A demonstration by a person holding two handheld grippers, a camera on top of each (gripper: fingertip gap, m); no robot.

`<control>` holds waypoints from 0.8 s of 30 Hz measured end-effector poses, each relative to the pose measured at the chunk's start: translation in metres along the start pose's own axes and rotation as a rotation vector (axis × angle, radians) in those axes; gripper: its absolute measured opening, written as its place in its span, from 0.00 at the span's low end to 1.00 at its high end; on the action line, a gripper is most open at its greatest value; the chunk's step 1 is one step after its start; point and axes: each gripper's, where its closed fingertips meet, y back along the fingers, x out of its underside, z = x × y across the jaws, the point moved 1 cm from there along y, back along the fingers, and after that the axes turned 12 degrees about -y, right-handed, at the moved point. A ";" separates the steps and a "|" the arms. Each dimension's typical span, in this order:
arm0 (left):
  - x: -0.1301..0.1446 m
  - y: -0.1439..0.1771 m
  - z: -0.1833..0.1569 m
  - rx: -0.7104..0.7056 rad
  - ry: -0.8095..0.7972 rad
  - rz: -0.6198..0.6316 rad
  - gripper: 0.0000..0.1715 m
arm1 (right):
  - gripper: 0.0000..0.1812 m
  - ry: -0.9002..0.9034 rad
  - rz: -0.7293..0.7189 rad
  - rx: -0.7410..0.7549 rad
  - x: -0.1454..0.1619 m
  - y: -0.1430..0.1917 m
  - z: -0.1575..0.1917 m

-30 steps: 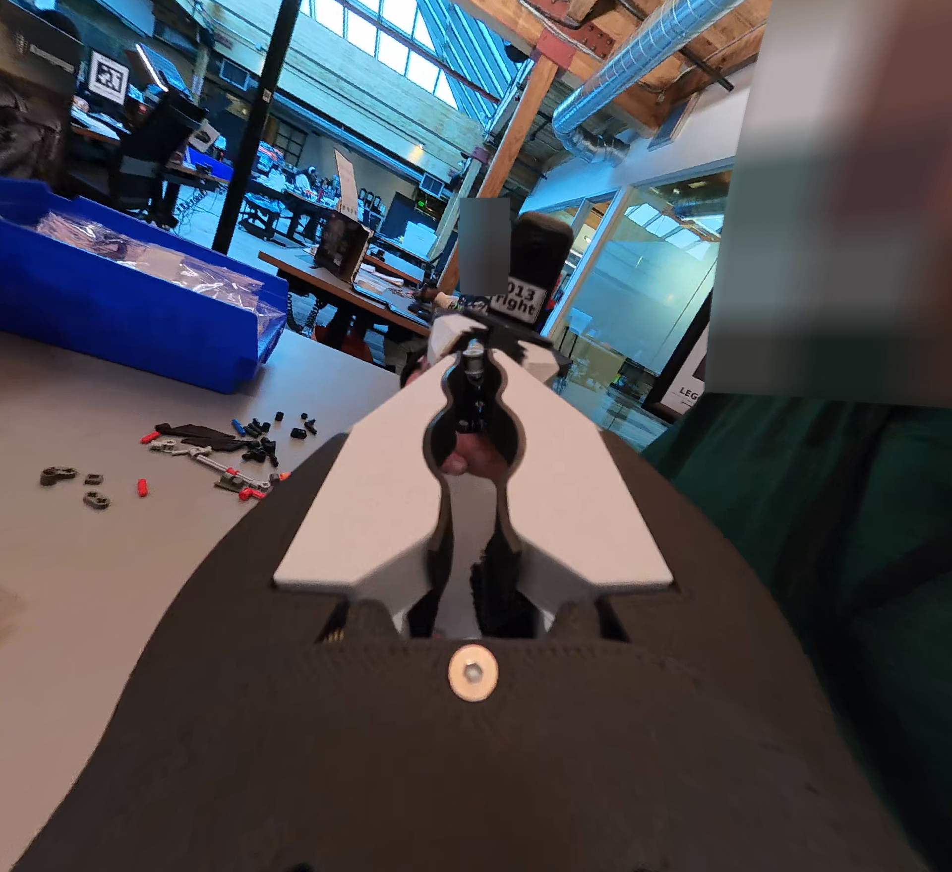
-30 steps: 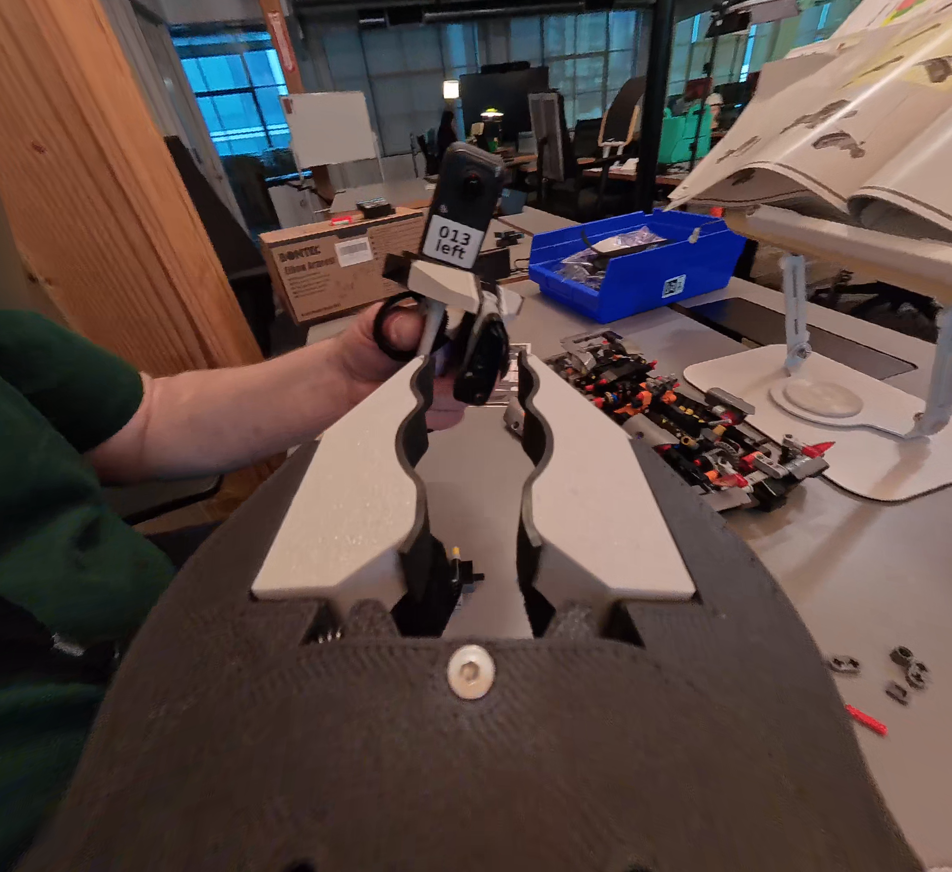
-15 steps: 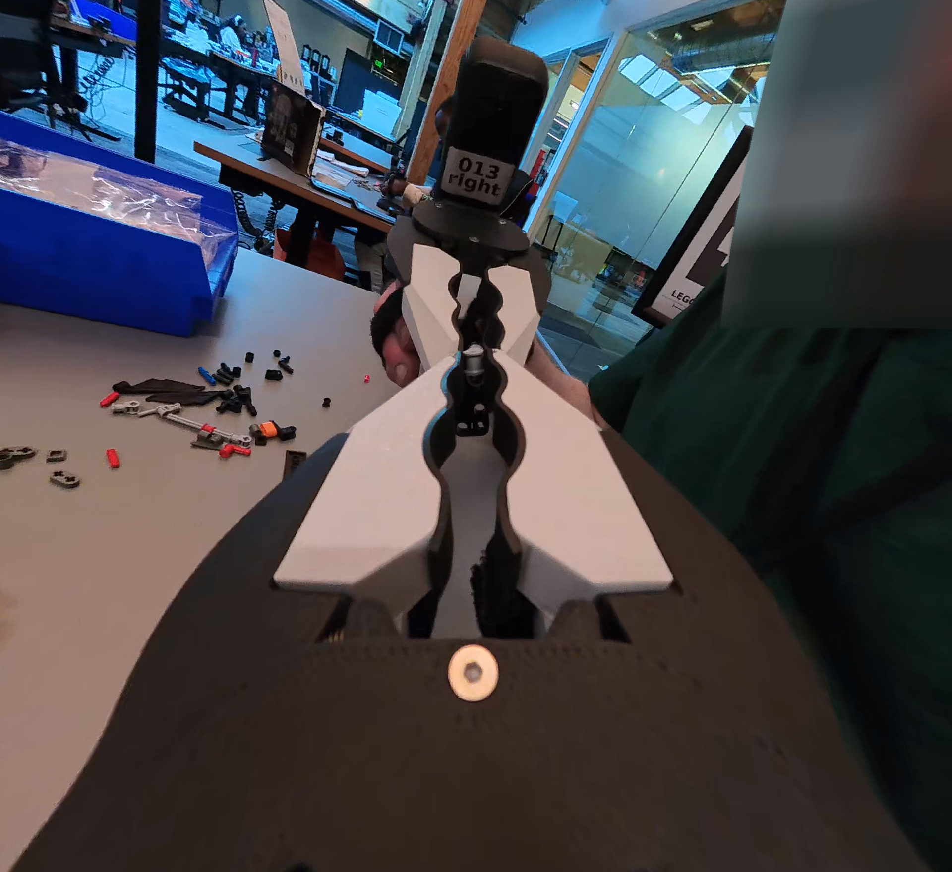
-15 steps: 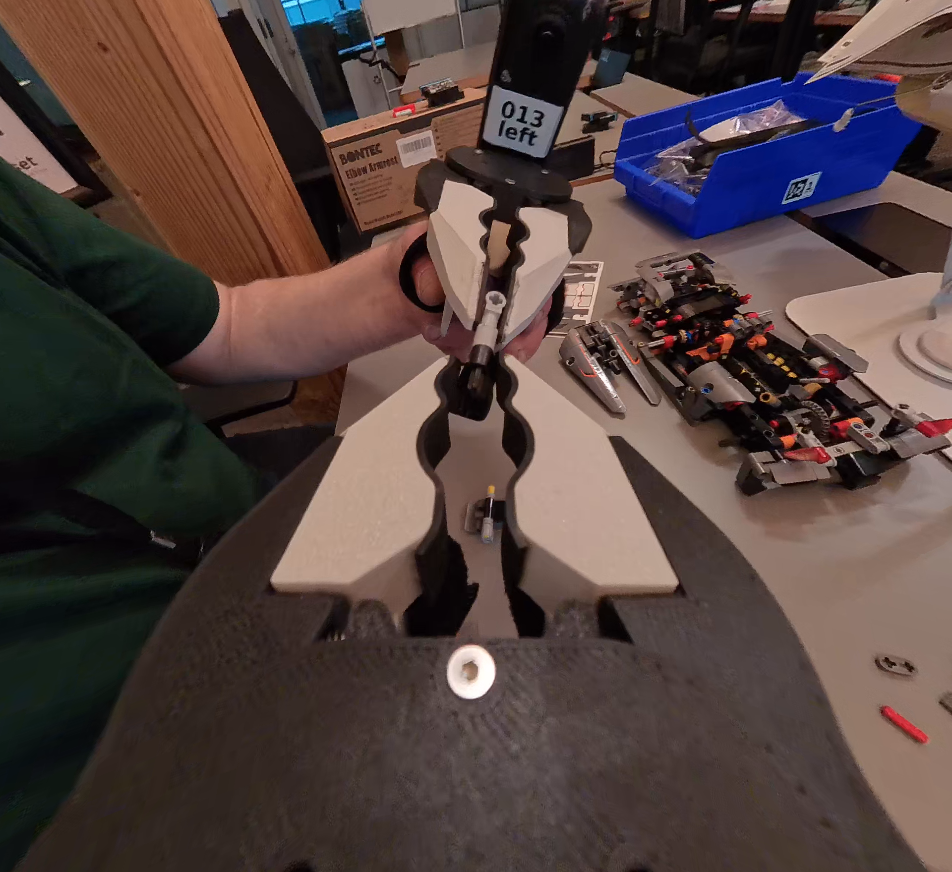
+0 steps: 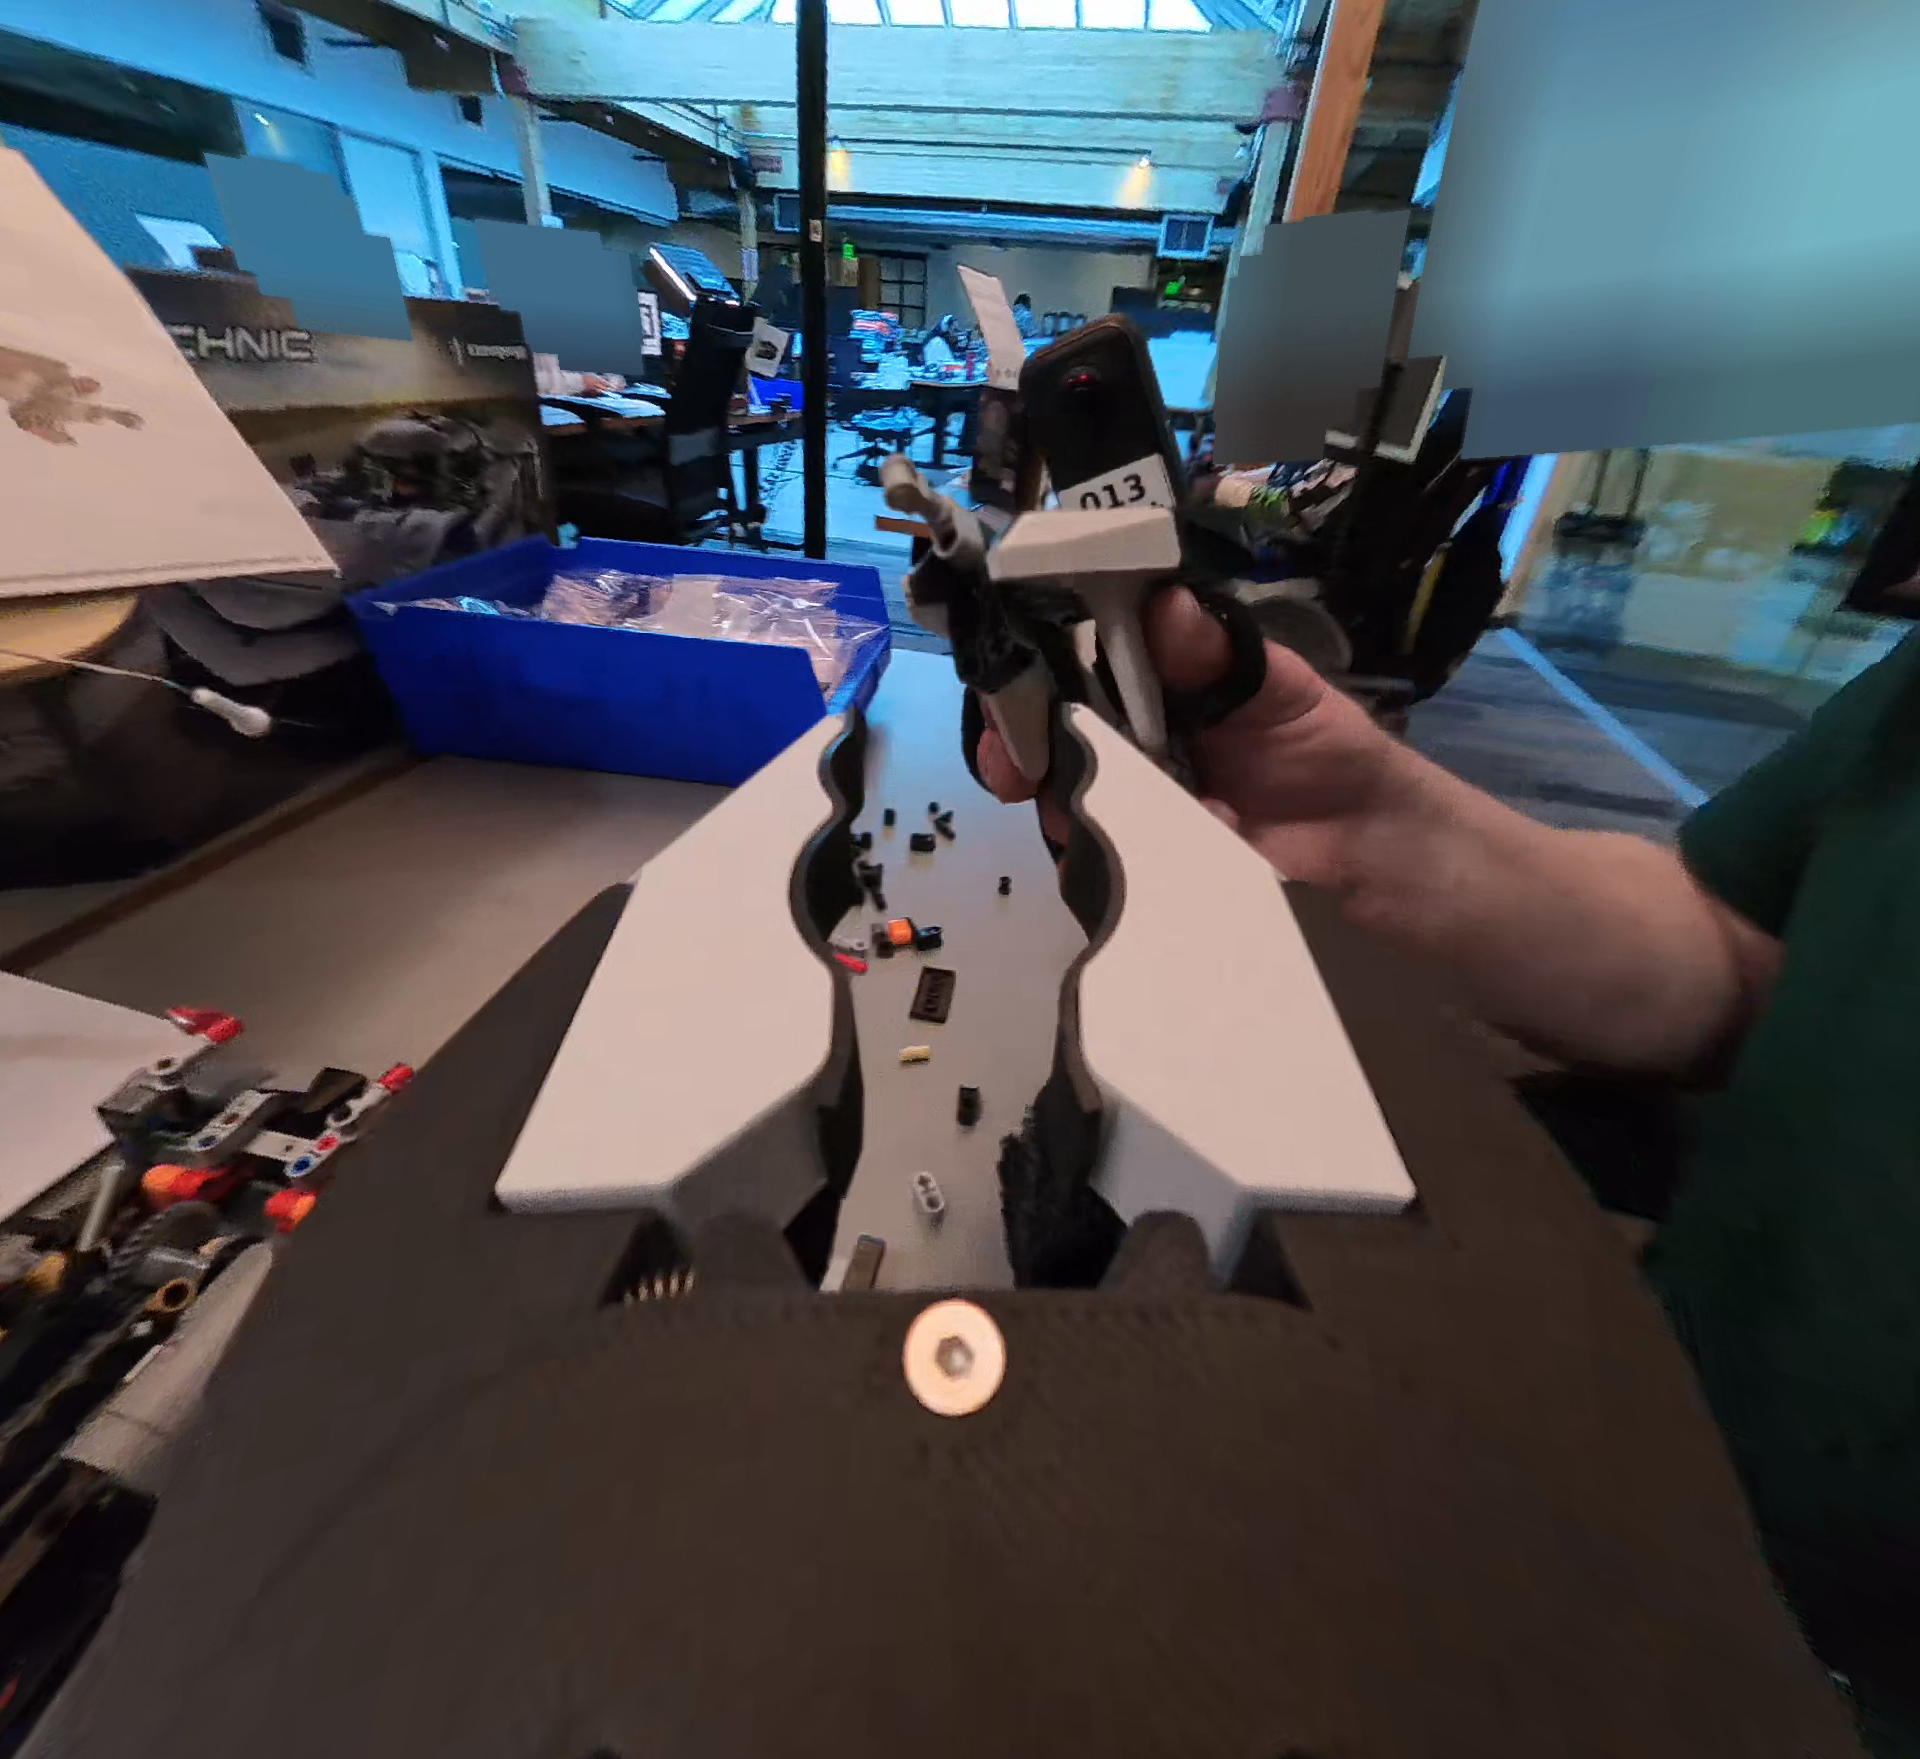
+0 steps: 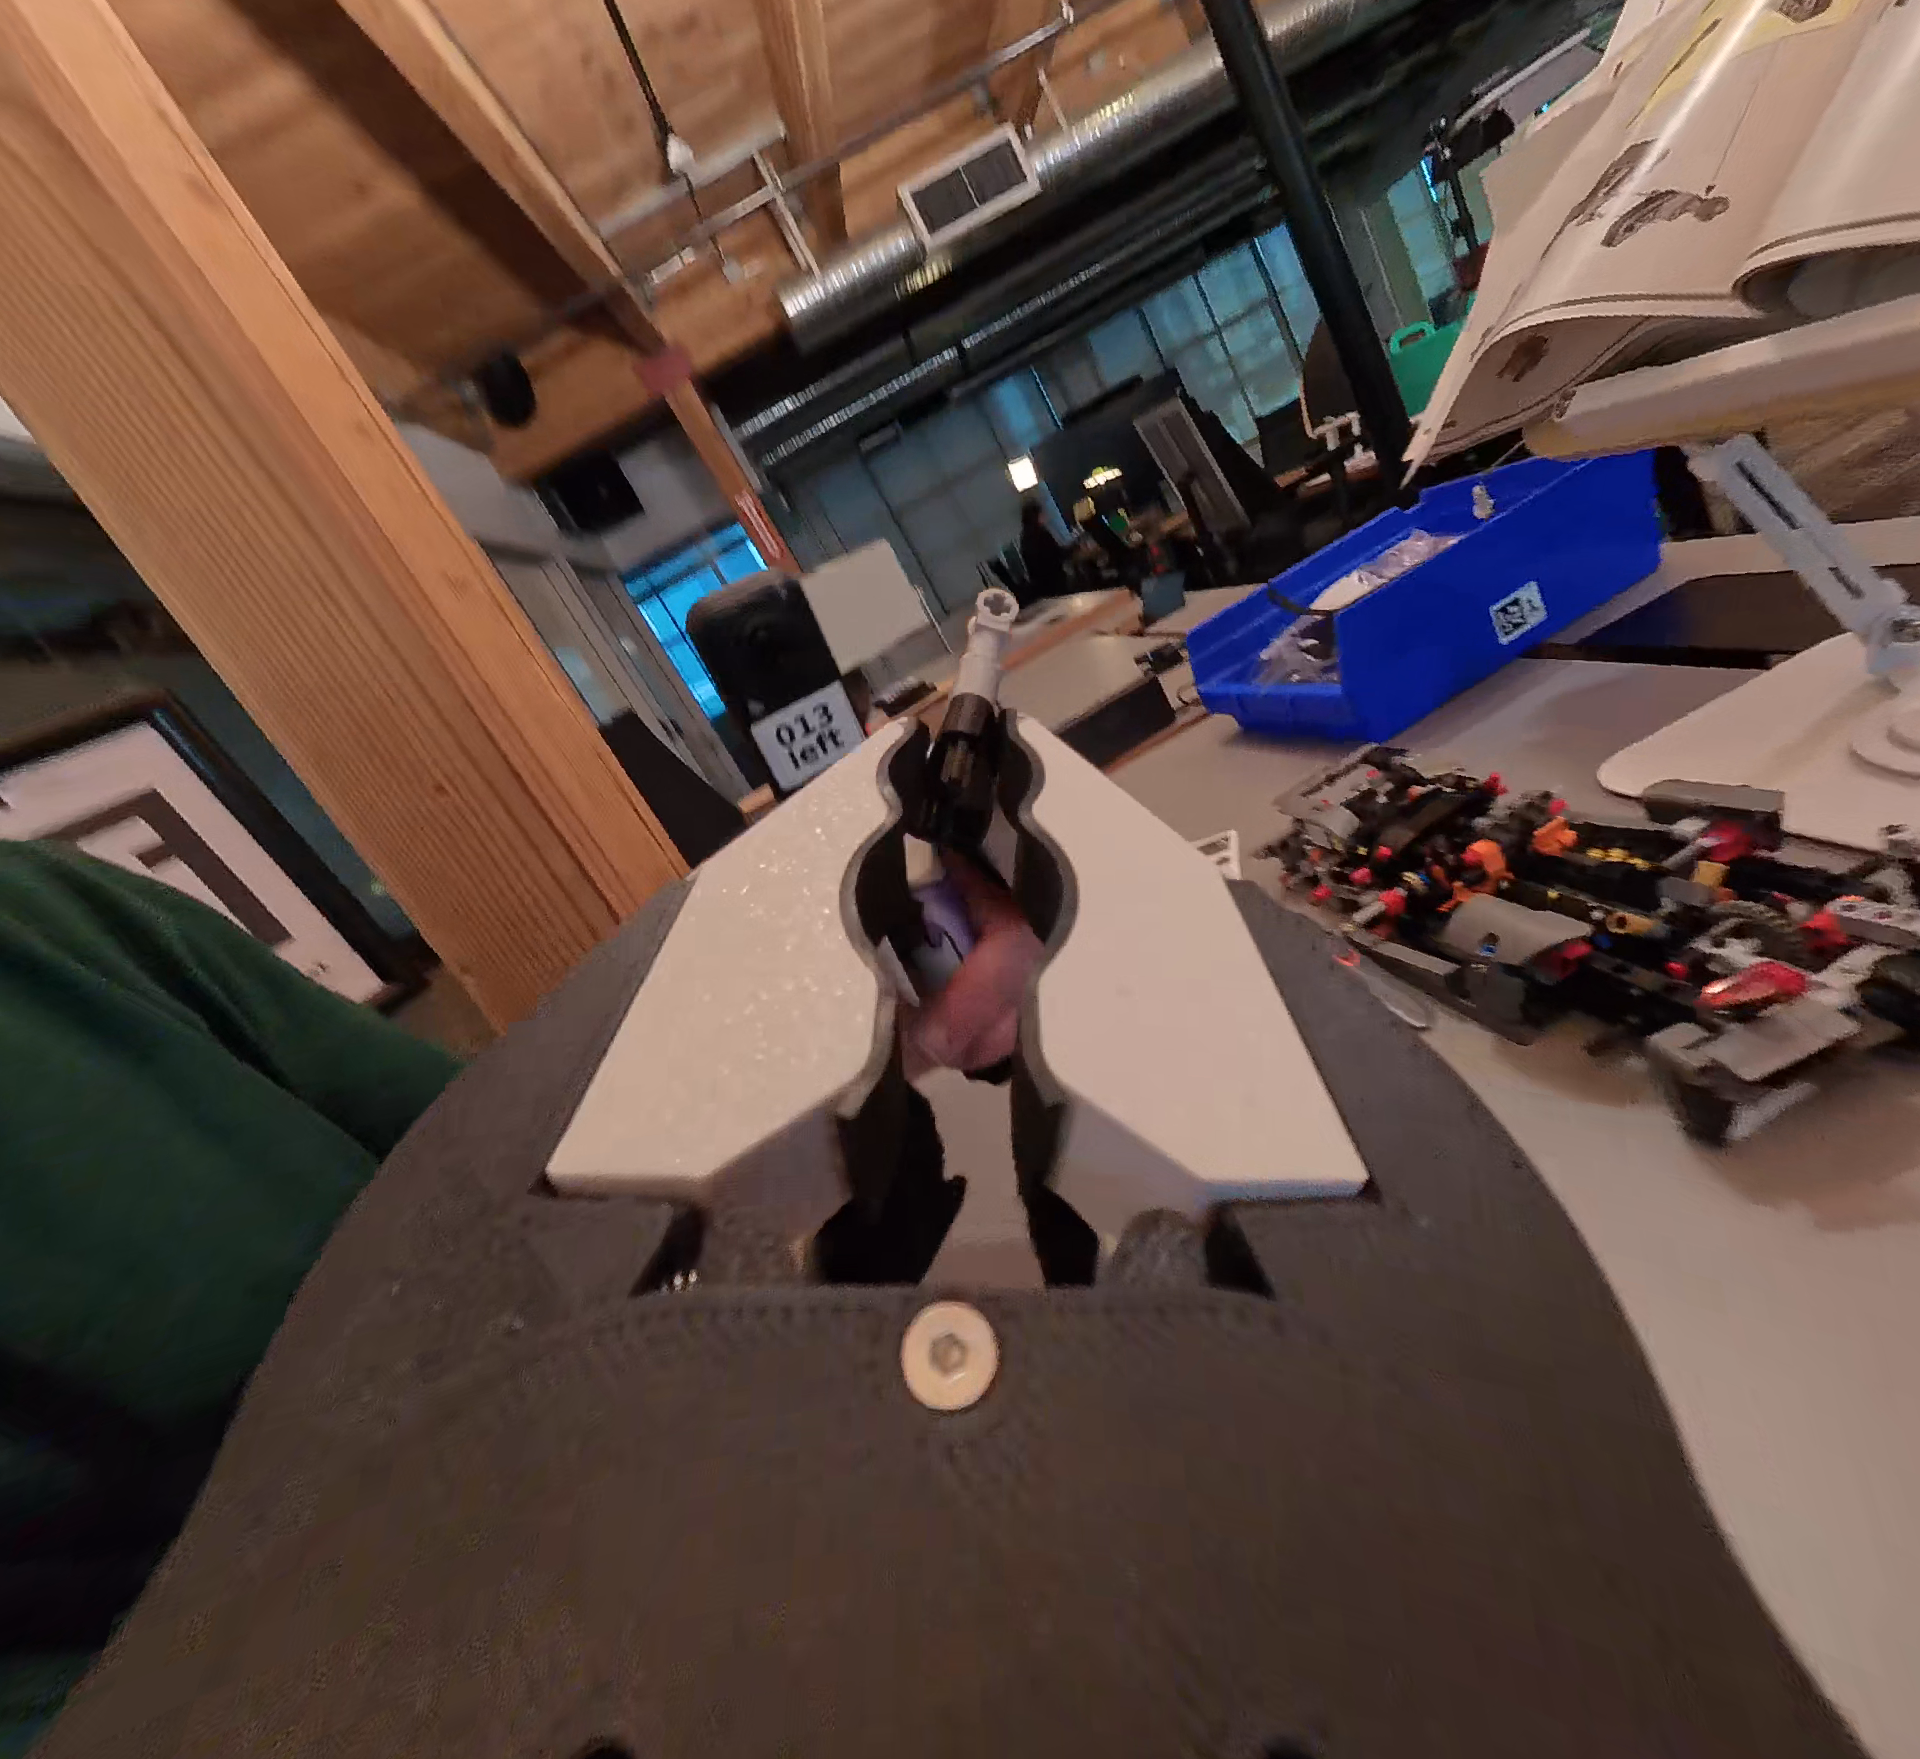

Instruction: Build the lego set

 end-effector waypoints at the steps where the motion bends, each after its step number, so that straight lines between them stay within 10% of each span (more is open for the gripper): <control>1: 0.001 -0.002 -0.002 -0.018 -0.035 0.011 0.20 | 0.06 -0.035 -0.020 -0.017 0.000 -0.001 0.000; 24: -0.005 -0.015 -0.007 -0.132 -0.324 0.121 0.04 | 0.10 -0.185 -0.063 -0.088 0.003 0.000 -0.004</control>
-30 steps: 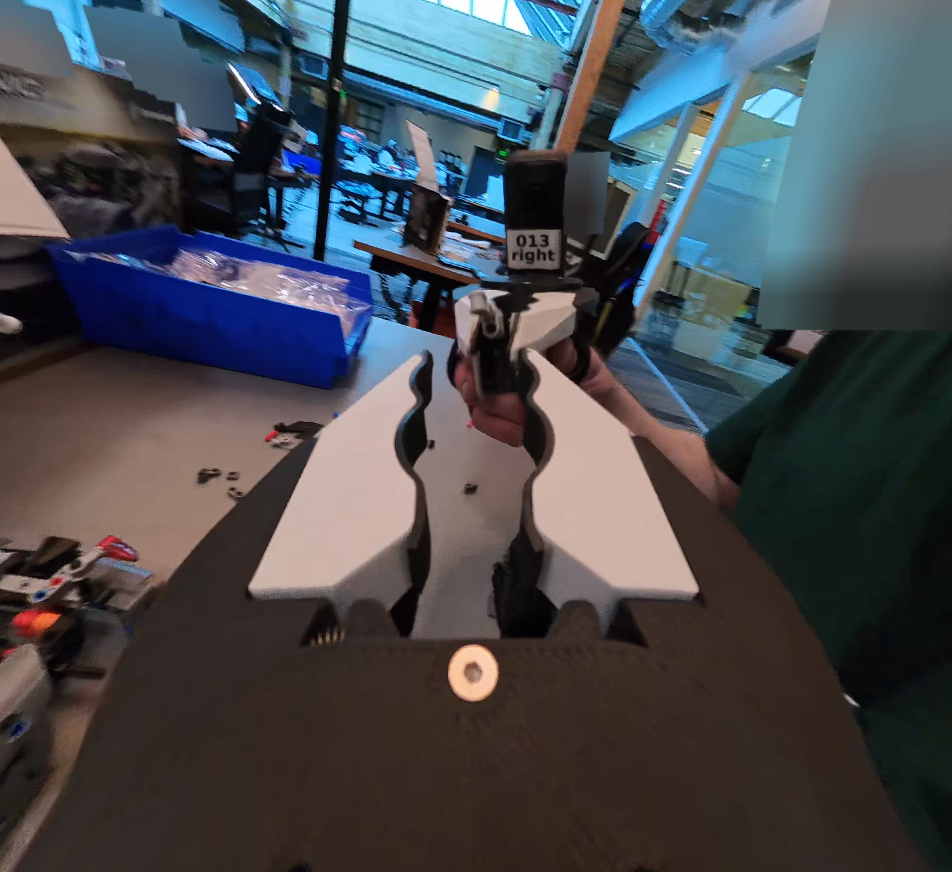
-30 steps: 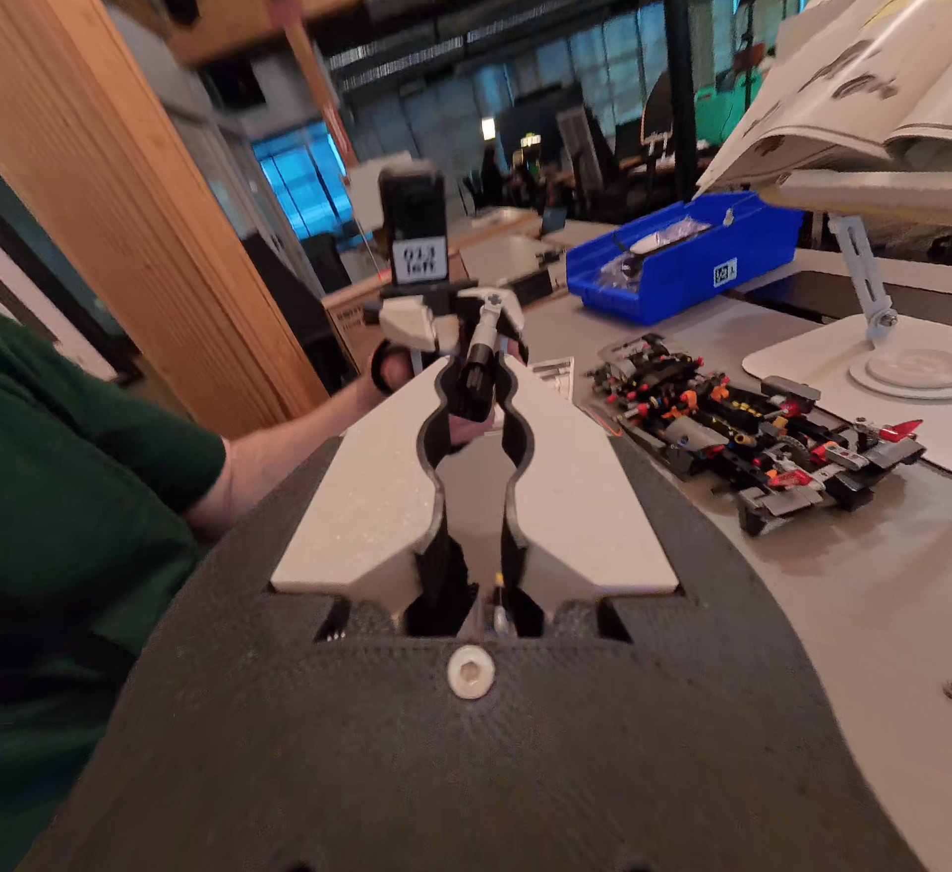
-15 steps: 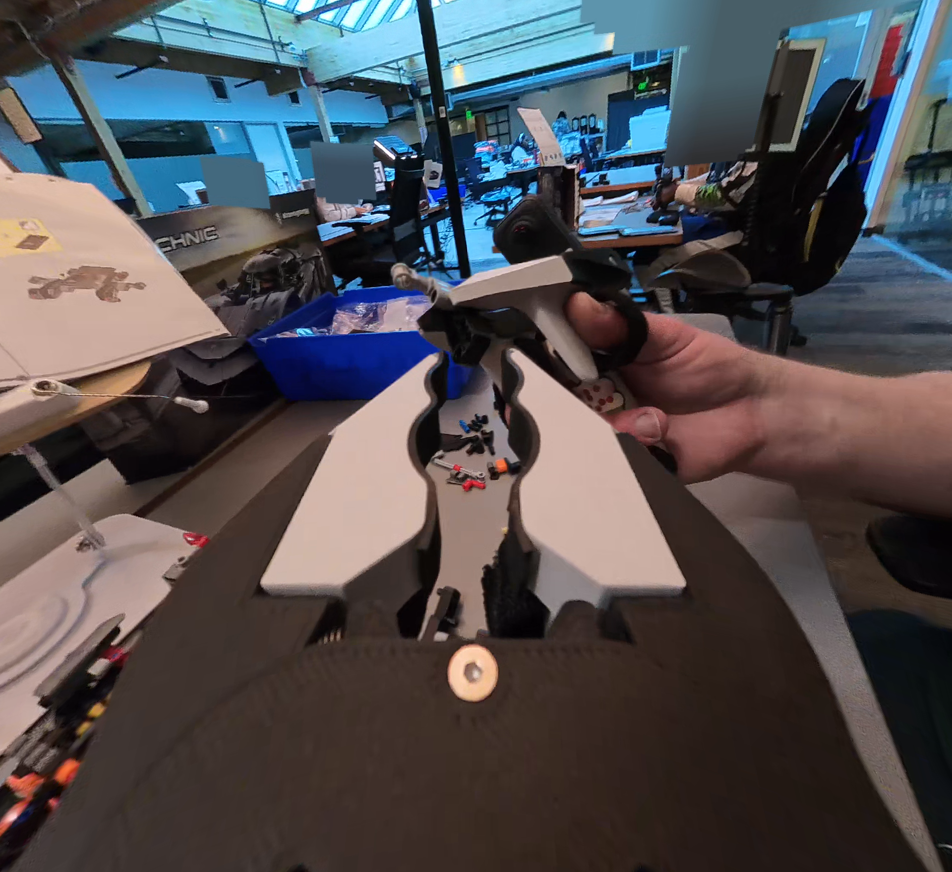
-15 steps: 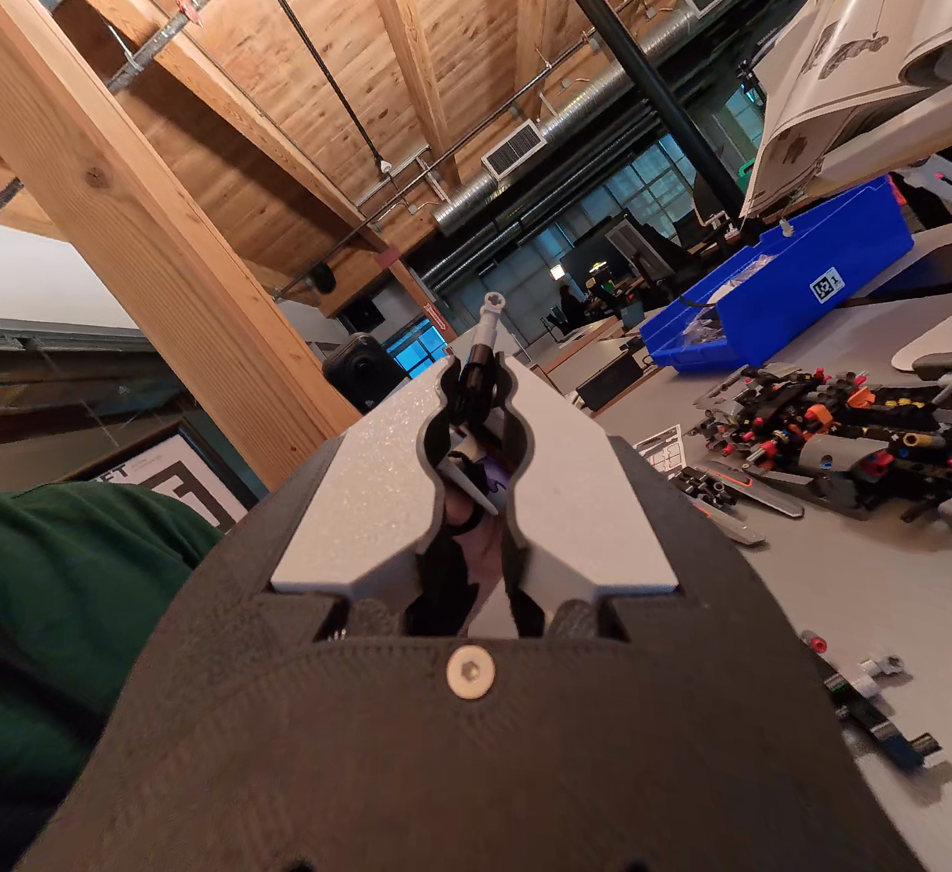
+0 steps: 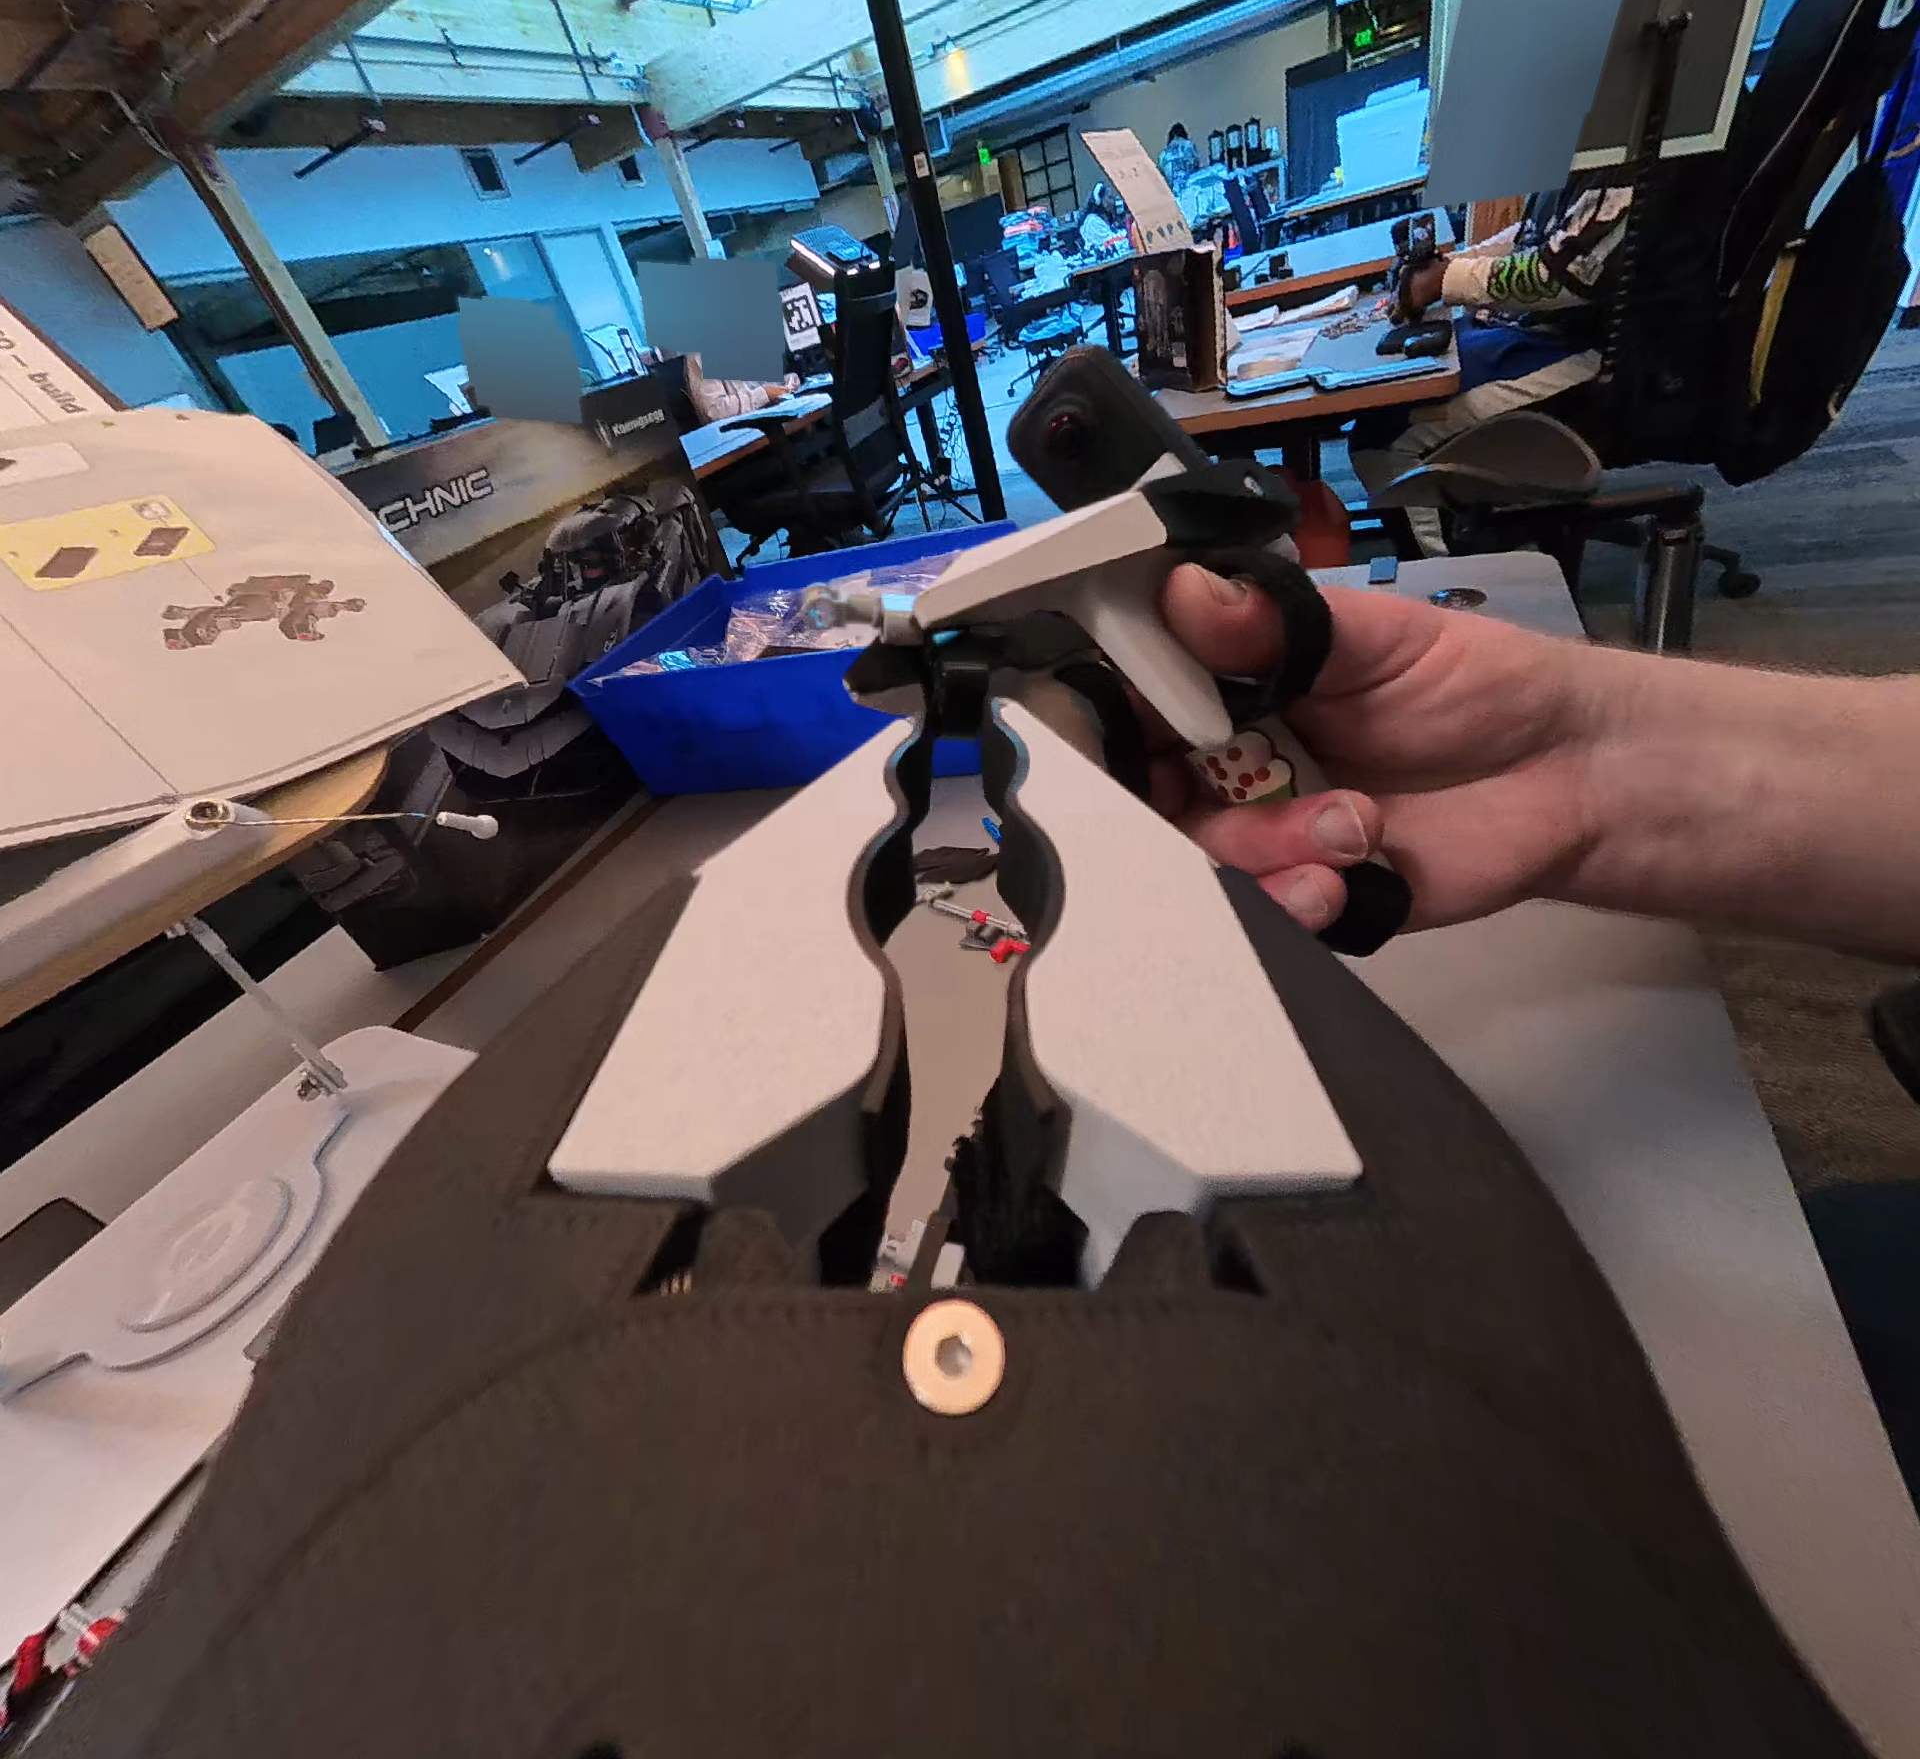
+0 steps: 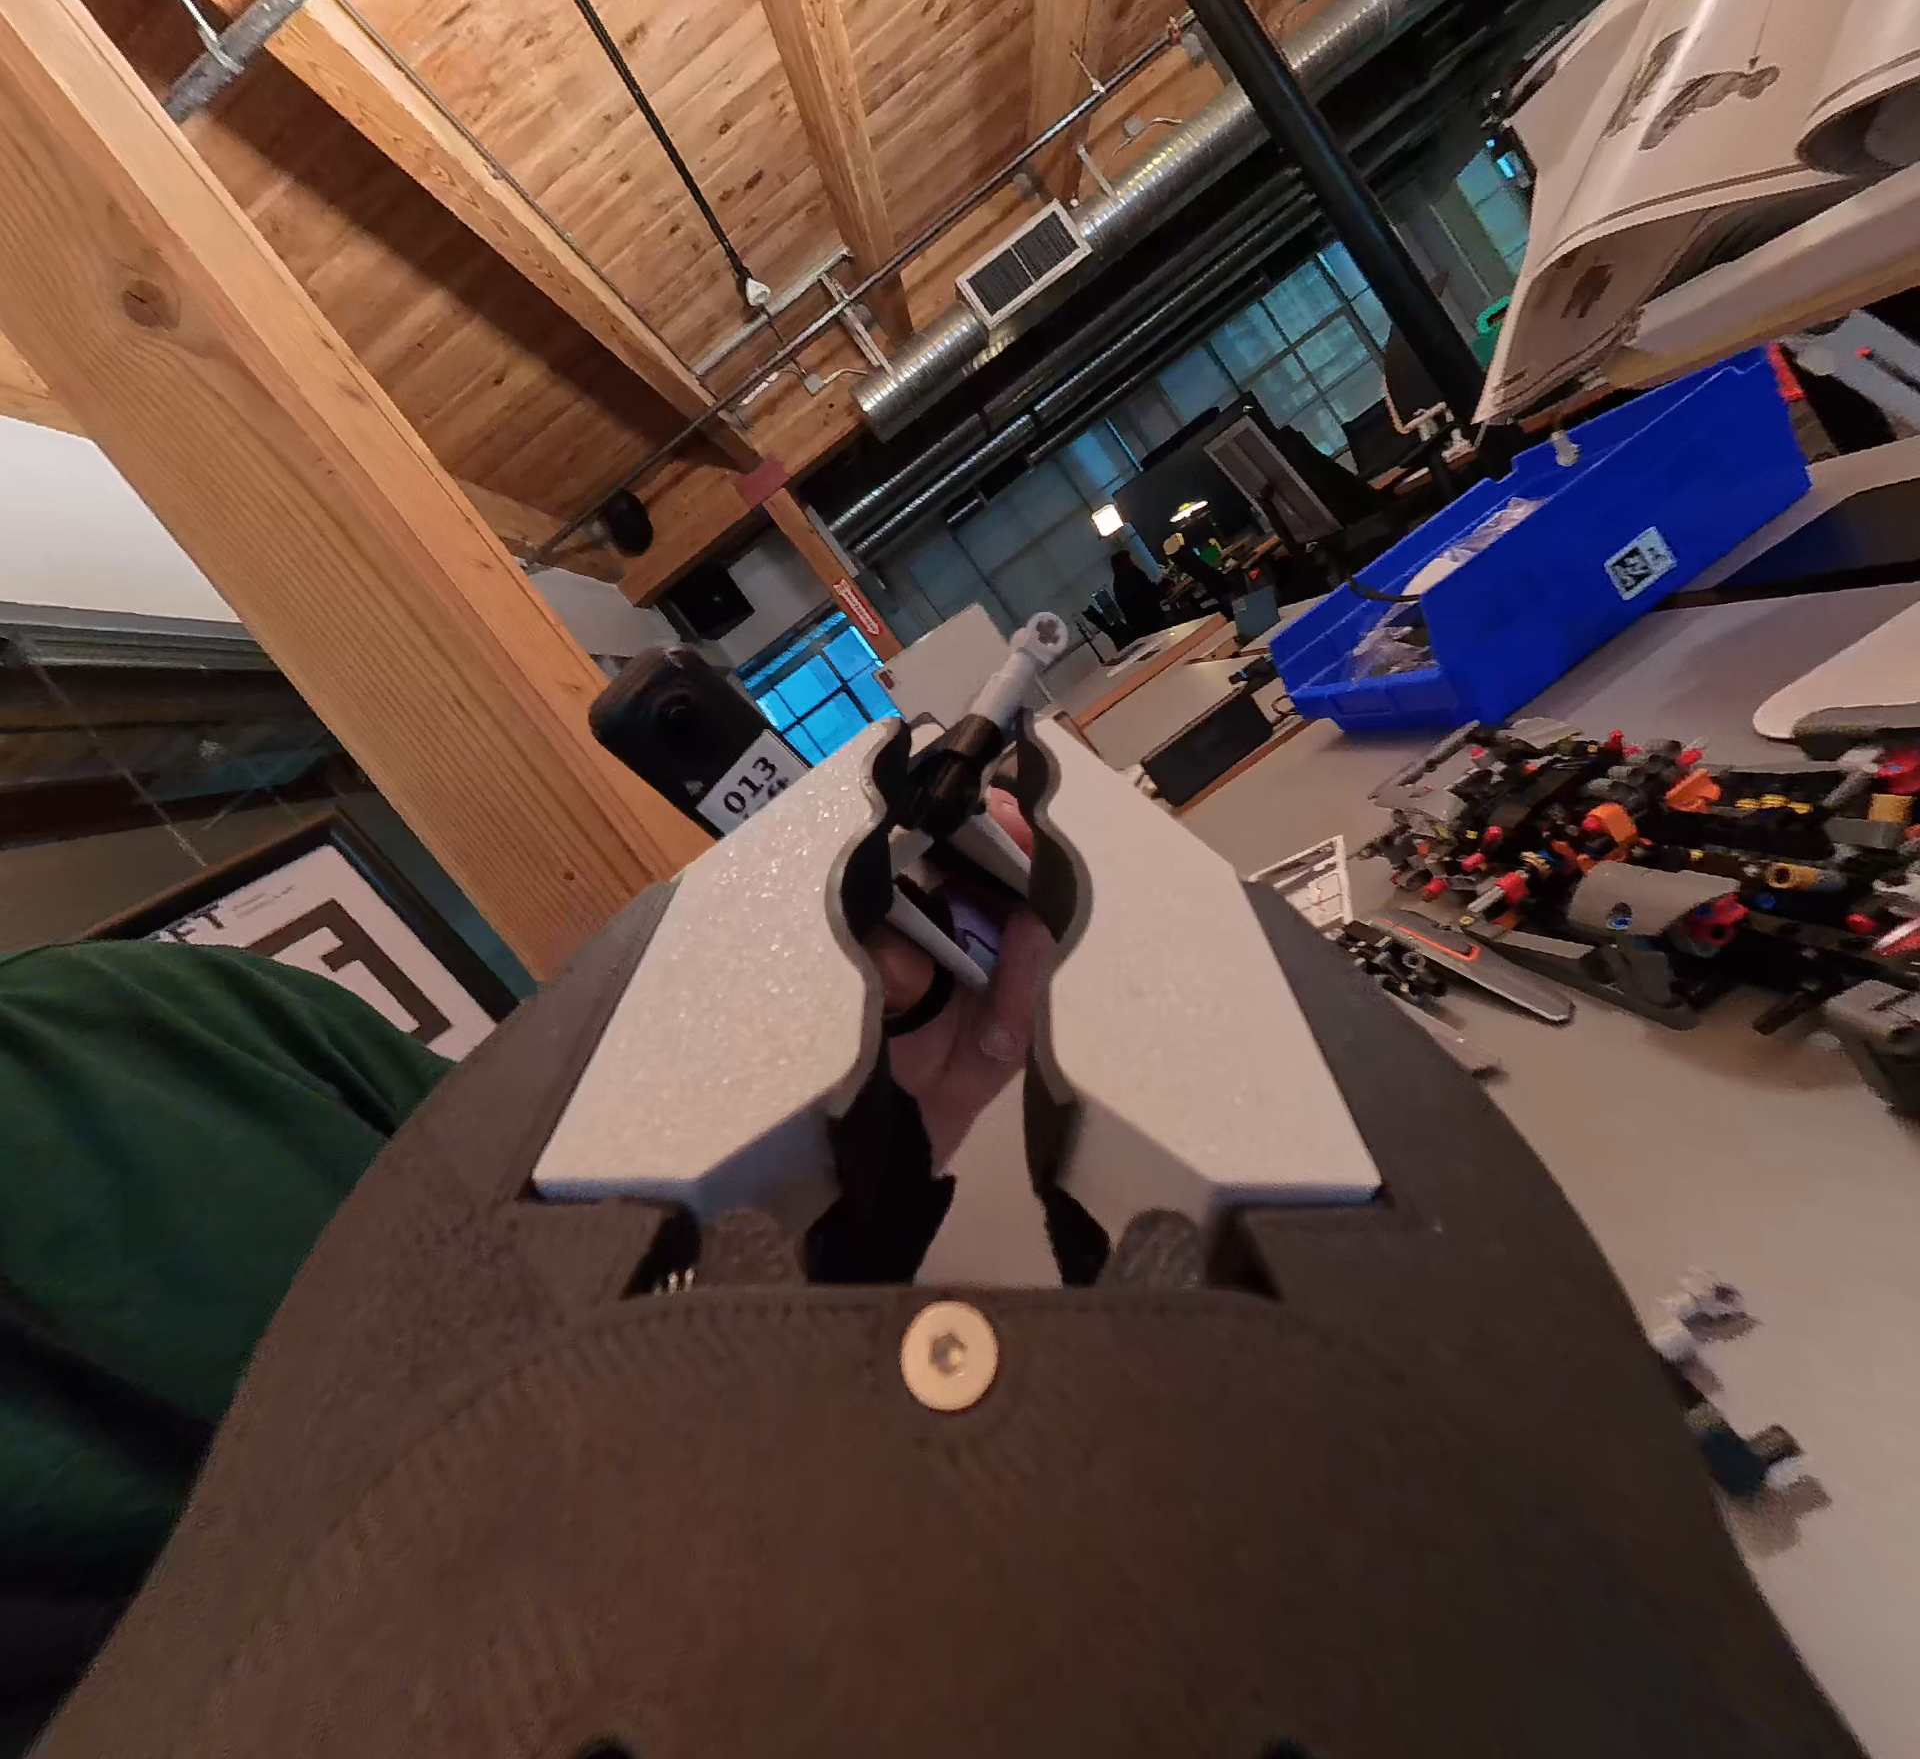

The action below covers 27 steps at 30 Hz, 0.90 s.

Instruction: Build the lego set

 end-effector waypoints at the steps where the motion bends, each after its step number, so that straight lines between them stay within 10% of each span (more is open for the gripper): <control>1: 0.000 0.000 0.002 -0.001 0.016 0.007 0.04 | 0.11 0.020 0.002 0.016 0.000 0.001 -0.001; 15: 0.010 0.008 0.018 0.254 0.611 0.055 0.03 | 0.22 0.981 0.339 0.564 0.001 0.019 -0.021; 23: 0.016 0.001 0.001 0.390 0.915 -0.057 0.03 | 0.09 1.428 0.519 0.594 0.009 0.015 -0.018; 27: 0.020 0.002 0.001 0.414 1.021 -0.126 0.03 | 0.05 1.355 0.631 0.535 0.014 0.020 -0.019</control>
